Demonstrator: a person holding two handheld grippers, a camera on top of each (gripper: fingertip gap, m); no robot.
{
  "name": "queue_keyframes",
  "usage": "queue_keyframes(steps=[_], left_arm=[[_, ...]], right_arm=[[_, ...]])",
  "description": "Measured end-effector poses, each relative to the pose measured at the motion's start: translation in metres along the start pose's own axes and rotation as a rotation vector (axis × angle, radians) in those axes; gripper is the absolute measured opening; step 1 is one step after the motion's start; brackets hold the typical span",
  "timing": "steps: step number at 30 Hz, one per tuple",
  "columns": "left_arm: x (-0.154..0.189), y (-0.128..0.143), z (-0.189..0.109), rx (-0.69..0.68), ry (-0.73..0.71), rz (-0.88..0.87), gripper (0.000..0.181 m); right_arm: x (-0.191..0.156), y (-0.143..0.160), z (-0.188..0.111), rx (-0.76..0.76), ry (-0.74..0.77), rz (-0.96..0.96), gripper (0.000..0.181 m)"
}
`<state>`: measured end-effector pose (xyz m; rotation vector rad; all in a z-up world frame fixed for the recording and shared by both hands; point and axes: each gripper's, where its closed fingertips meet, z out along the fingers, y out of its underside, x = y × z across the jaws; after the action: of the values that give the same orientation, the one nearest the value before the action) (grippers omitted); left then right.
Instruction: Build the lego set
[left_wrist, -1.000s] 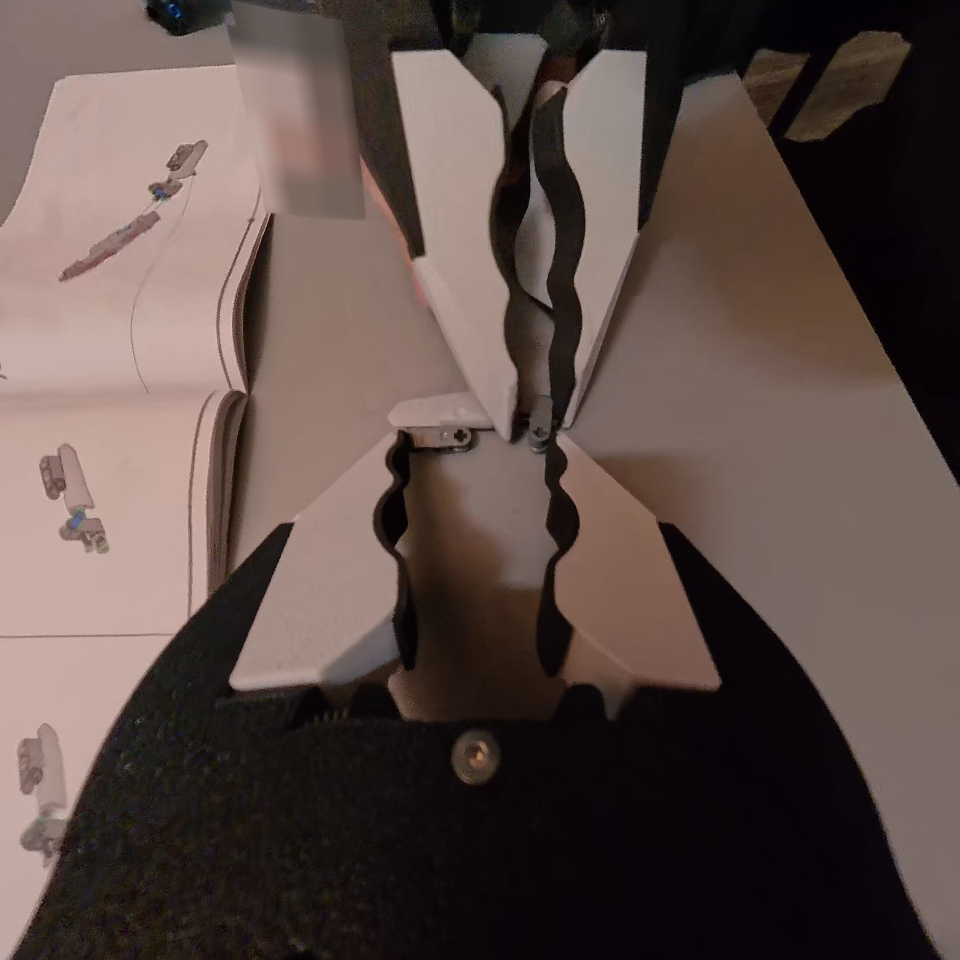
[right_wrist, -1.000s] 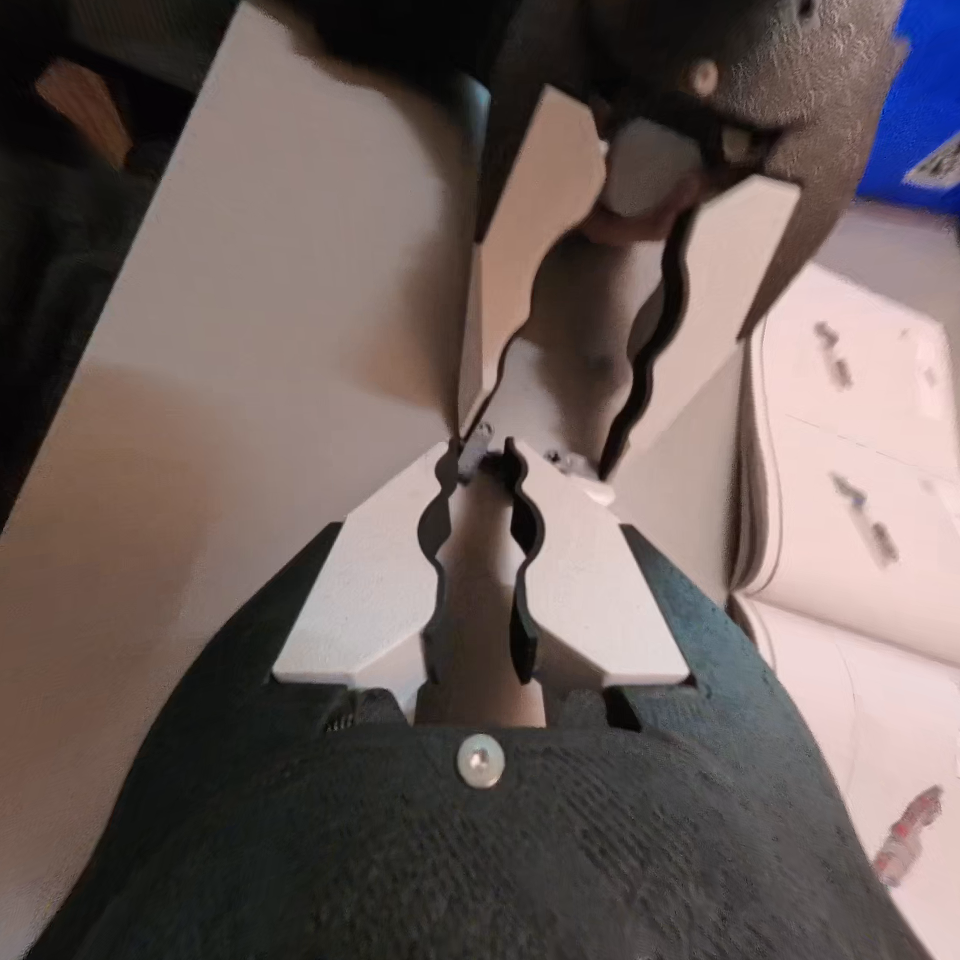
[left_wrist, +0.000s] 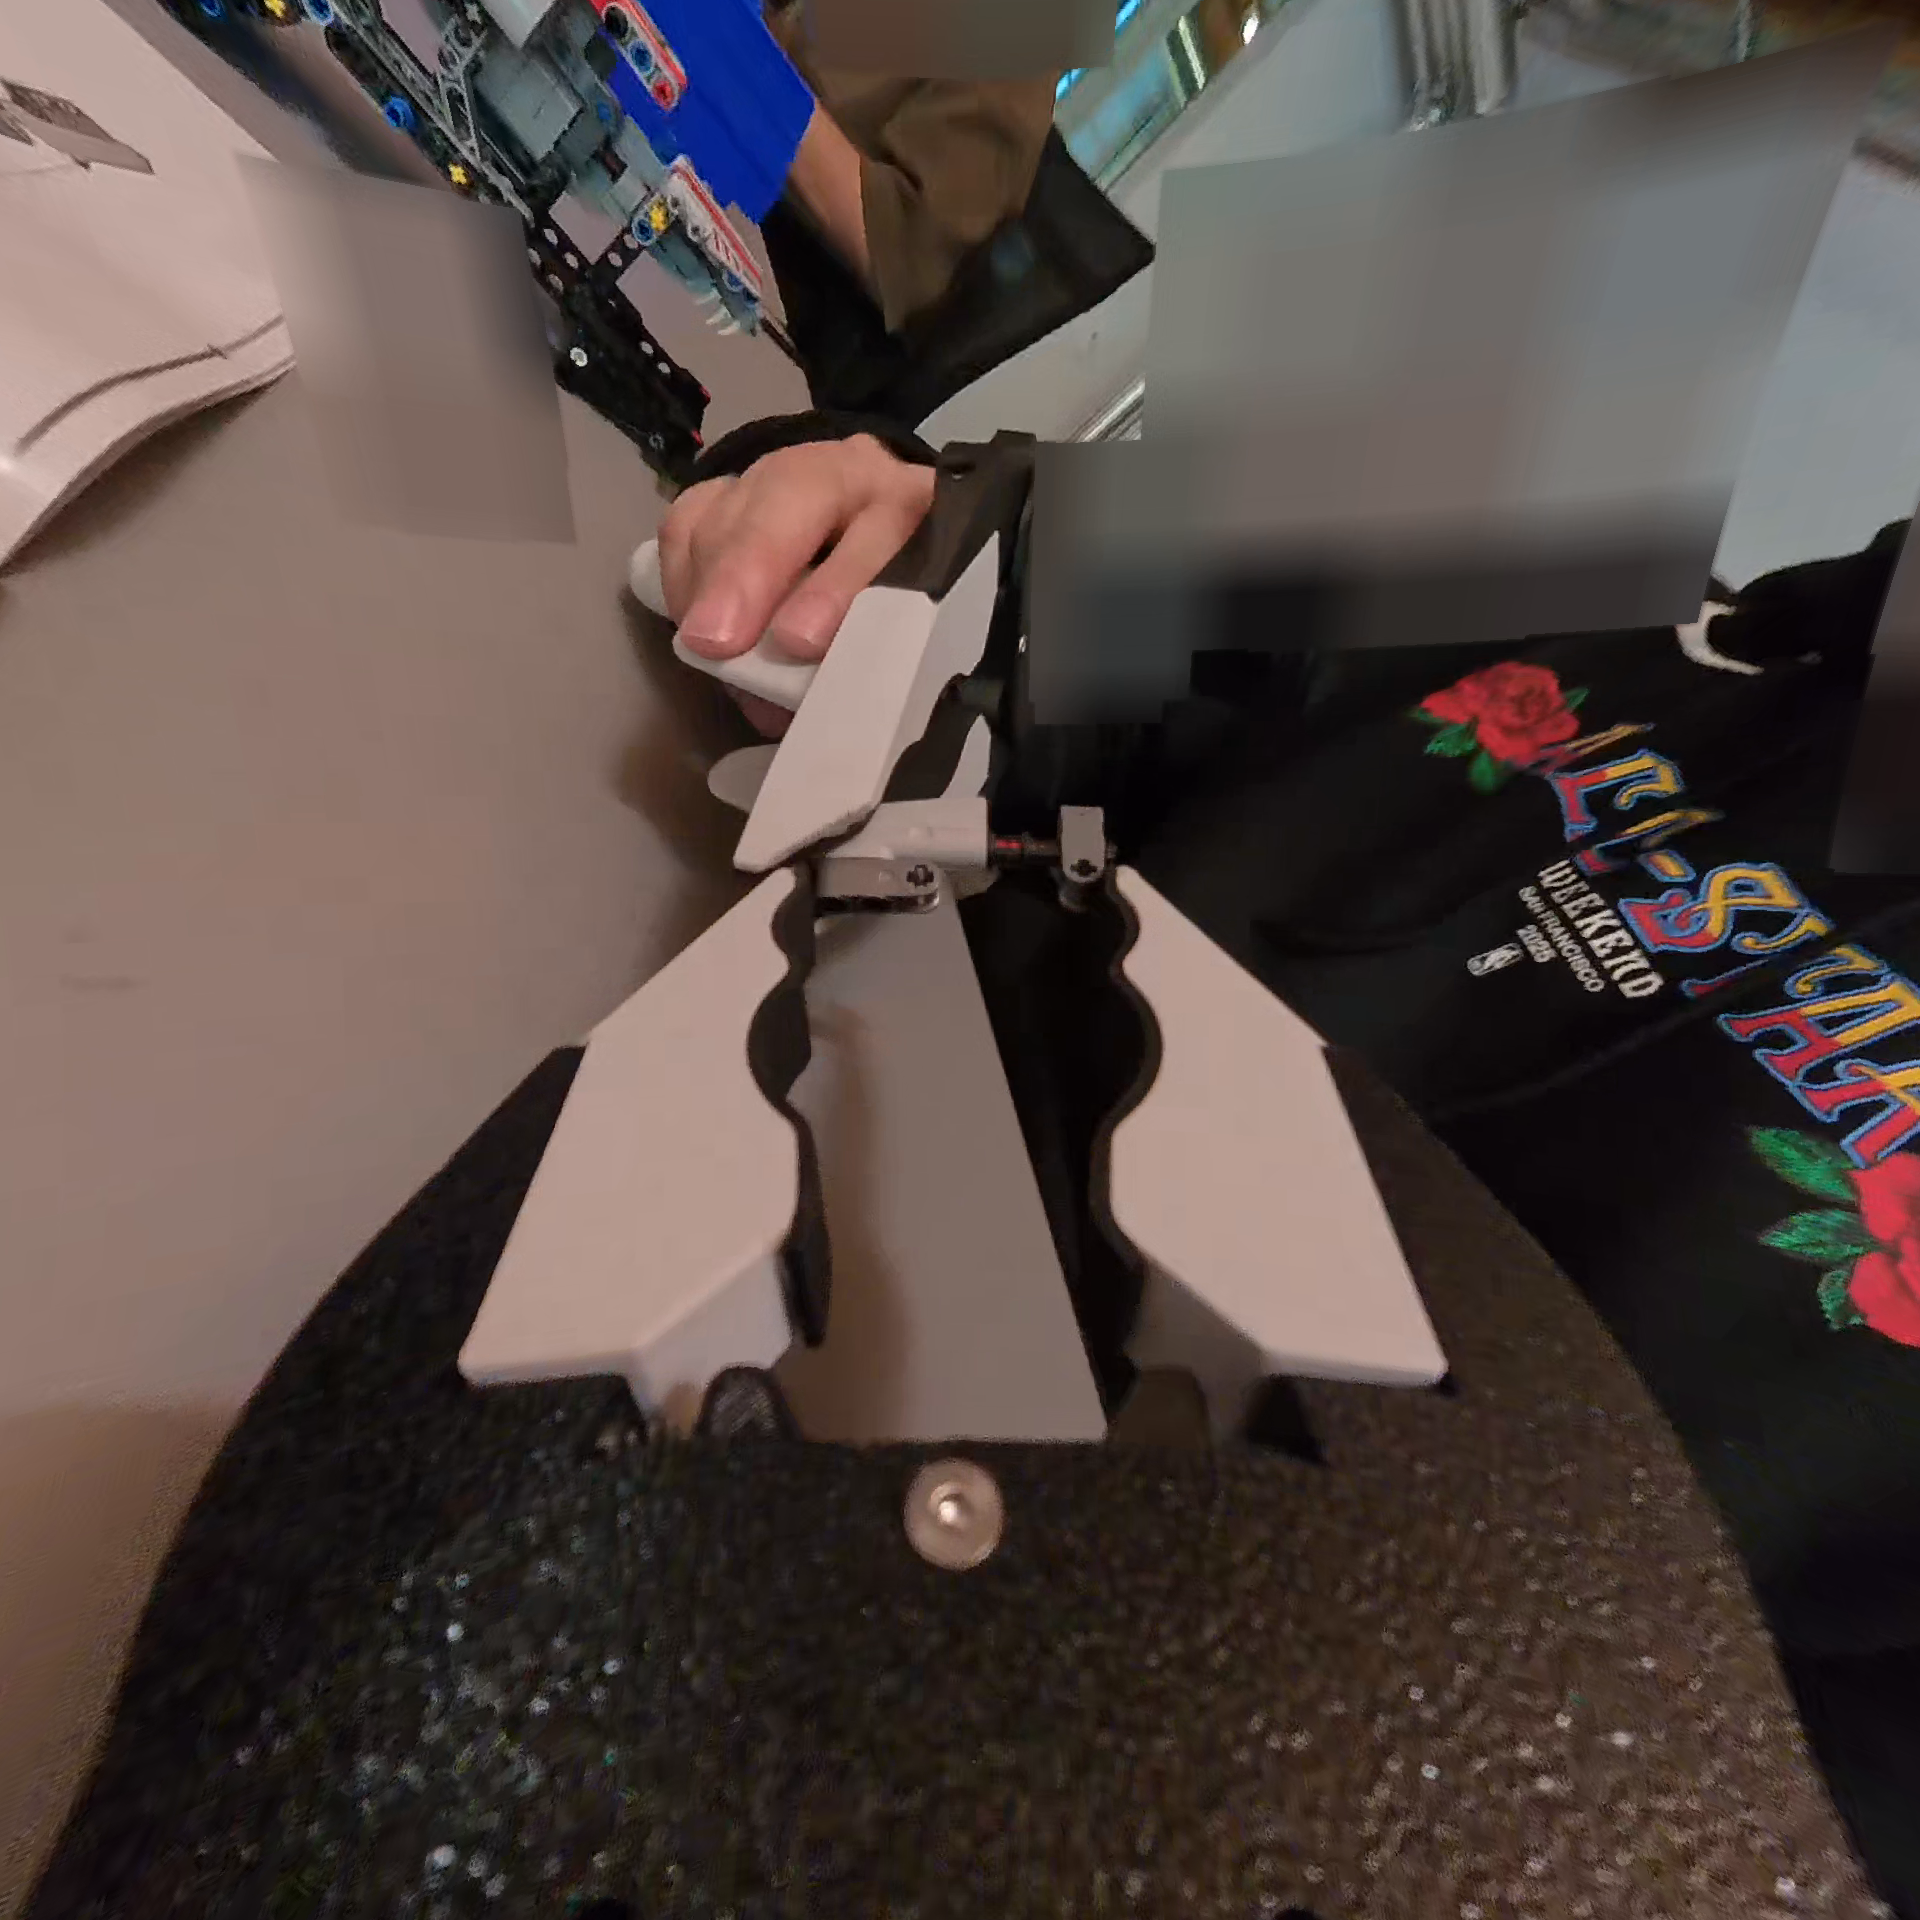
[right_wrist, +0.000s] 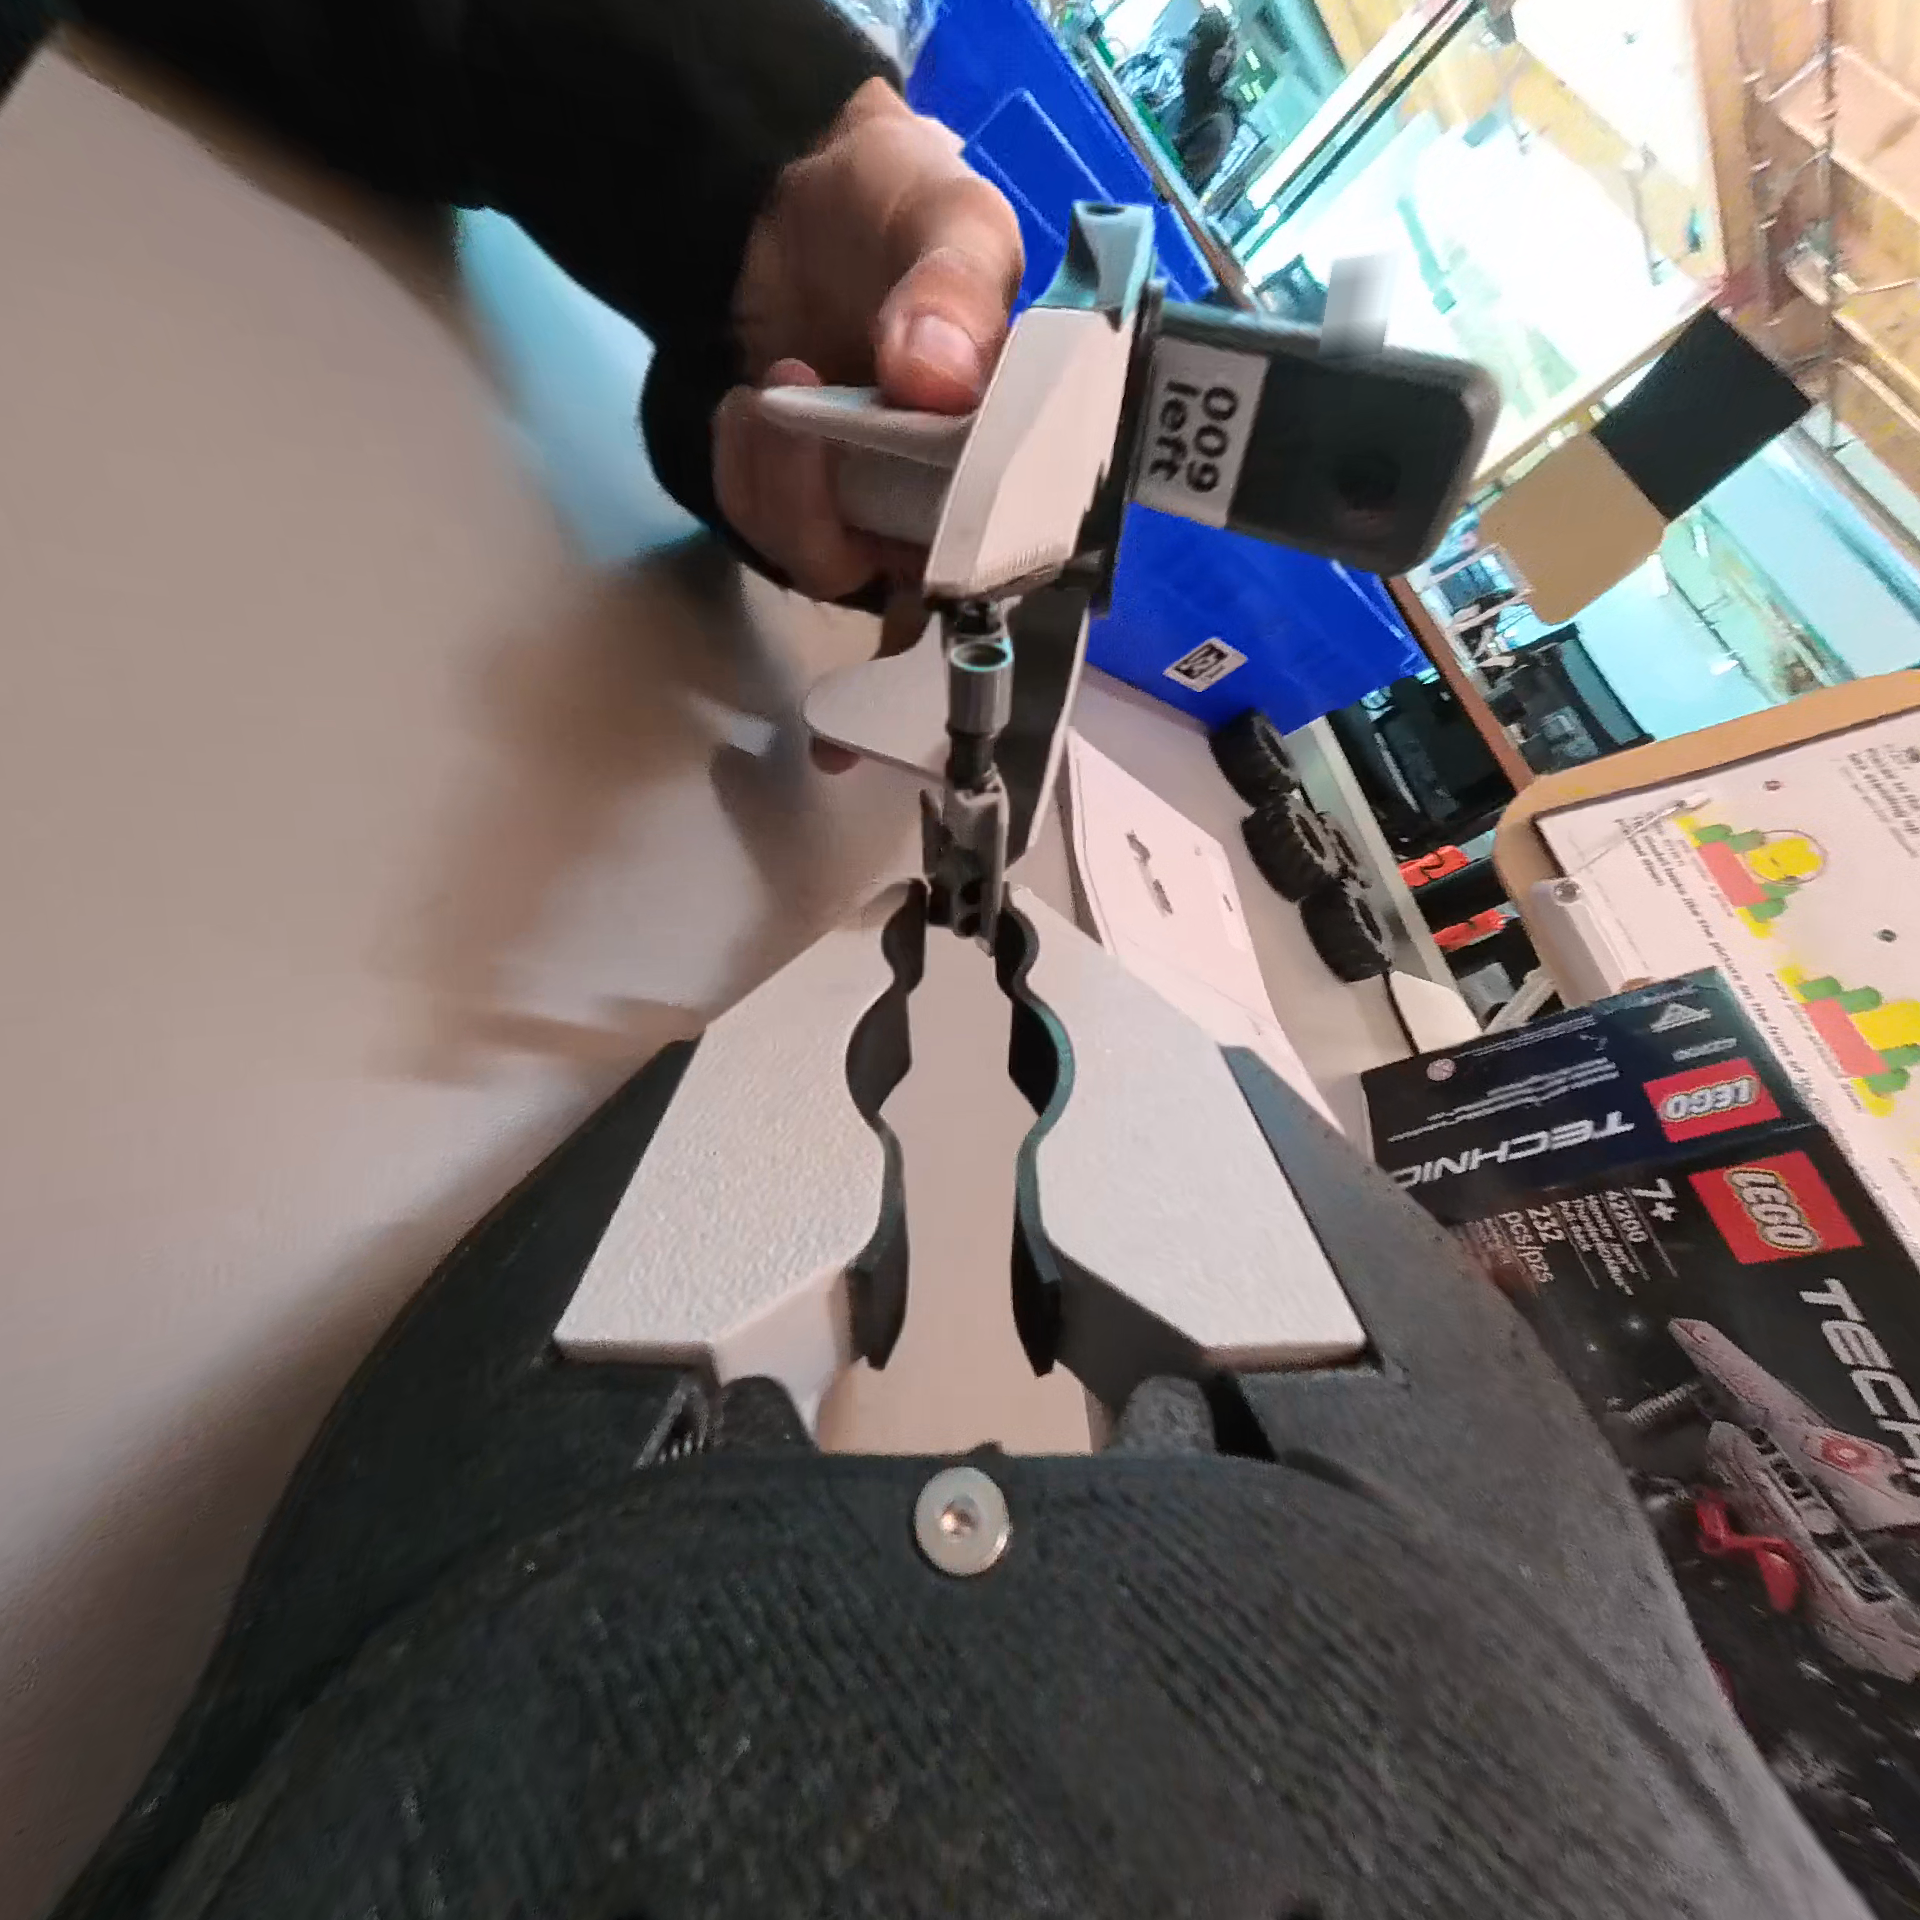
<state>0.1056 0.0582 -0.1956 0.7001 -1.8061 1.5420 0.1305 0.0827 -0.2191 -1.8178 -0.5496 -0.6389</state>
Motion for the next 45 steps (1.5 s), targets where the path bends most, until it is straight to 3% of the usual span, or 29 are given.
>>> queue_keyframes(steps=[4, 7, 11, 13, 17, 20, 24, 27, 33, 36, 45], left_arm=[[-0.006, -0.001, -0.001, 0.08, -0.008, -0.106, 0.052], [-0.012, -0.005, -0.004, 0.13, -0.019, -0.131, 0.051], [-0.012, -0.012, -0.01, 0.148, -0.049, -0.07, 0.05], [-0.013, -0.019, -0.015, 0.148, -0.138, 0.081, 0.046], [-0.002, -0.041, -0.032, 0.128, -0.436, 0.645, 0.037], [0.007, -0.035, -0.024, -0.025, -0.477, 0.8, 0.035], [-0.001, -0.027, -0.014, -0.106, -0.467, 0.798, 0.017], [-0.014, -0.016, -0.012, -0.154, -0.478, 0.77, 0.015], [-0.032, -0.007, -0.013, -0.175, -0.549, 0.753, 0.008], [-0.036, -0.002, -0.012, -0.172, -0.547, 0.699, 0.018], [-0.043, -0.007, -0.018, -0.153, -0.62, 0.705, 0.008]], right_arm=[[0.004, -0.012, -0.003, 0.066, 0.05, -0.059, 0.022], [0.0, -0.009, 0.0, 0.056, 0.003, 0.039, 0.006], [0.013, -0.006, -0.003, 0.041, 0.062, 0.08, 0.006], [0.017, -0.007, -0.005, 0.068, 0.041, 0.168, 0.006], [0.018, -0.009, -0.007, 0.109, -0.083, 0.34, 0.005], [0.006, -0.009, -0.001, 0.069, -0.272, 0.51, 0.006], [-0.008, -0.005, 0.008, -0.006, -0.419, 0.623, 0.006], [-0.018, -0.001, 0.011, -0.067, -0.481, 0.636, 0.006], [-0.019, 0.01, 0.015, -0.142, -0.45, 0.667, 0.006], [-0.024, 0.019, 0.019, -0.221, -0.431, 0.645, 0.006], [-0.02, 0.024, 0.021, -0.241, -0.392, 0.656, 0.006]])
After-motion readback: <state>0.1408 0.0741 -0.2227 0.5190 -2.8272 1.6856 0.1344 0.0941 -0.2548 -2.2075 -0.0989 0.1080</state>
